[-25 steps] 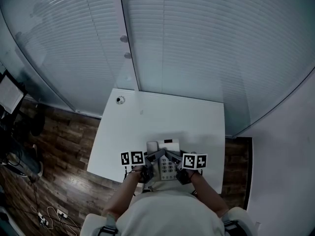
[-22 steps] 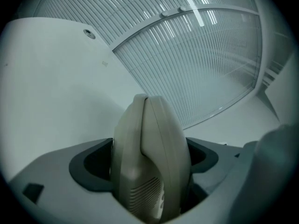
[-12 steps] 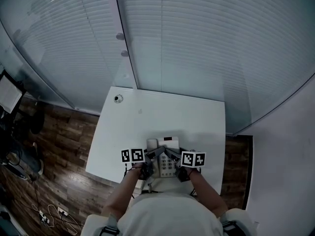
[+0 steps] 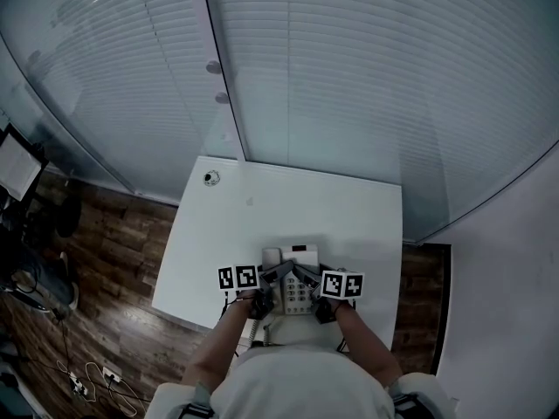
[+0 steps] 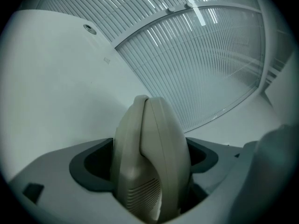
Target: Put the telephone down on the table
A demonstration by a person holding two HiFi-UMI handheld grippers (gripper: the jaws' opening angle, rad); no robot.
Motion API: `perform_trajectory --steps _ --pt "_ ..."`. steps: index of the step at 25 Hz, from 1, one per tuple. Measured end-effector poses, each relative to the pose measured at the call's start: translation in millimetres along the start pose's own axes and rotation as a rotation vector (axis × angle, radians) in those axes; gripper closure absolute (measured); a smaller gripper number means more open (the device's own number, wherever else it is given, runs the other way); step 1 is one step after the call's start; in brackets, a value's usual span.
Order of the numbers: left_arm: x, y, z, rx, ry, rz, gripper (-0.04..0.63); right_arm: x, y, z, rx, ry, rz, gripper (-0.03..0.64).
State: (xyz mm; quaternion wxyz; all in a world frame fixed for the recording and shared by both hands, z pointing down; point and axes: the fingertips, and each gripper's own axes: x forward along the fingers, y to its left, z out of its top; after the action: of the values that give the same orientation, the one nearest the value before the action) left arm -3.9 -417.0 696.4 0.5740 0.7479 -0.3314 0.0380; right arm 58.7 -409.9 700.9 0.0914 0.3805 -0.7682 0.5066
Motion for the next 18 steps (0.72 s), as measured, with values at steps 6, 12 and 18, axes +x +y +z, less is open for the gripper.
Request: perform_trajectory --steps 6,12,18 --pt "1.6 -0.1 3.0 0.017 -0.004 0.021 0.163 2.9 -2.2 1.8 0.016 -0.006 0.021 0.267" --pt "2.4 0.7 3.0 0.024 -0.004 0.049 0.163 3.7 -4.5 0.7 0.035 0.002 0.026 0.267" --pt "0.1 1.7 2.9 0.028 -0.018 0.074 0.163 2.7 -3.7 0.1 0.028 -0.003 0.016 0.267"
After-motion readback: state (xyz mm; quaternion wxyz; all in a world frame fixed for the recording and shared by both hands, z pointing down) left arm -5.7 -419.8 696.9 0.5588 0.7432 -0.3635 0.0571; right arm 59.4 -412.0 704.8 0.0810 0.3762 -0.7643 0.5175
